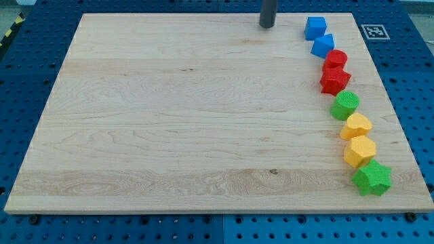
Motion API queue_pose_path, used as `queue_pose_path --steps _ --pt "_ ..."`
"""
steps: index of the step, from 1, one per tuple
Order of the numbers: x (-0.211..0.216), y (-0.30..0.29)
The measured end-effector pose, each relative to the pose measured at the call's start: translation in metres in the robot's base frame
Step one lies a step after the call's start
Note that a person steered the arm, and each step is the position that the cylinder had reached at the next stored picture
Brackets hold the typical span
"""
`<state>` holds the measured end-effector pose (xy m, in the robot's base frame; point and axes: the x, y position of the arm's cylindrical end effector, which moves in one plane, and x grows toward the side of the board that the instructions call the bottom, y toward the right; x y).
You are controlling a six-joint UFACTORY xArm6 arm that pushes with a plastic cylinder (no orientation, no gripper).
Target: Push the blue cube right a bit
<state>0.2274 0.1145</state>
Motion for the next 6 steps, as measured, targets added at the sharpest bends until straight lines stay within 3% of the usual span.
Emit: queue_pose_path --steps 6 --pt "0.024 0.034"
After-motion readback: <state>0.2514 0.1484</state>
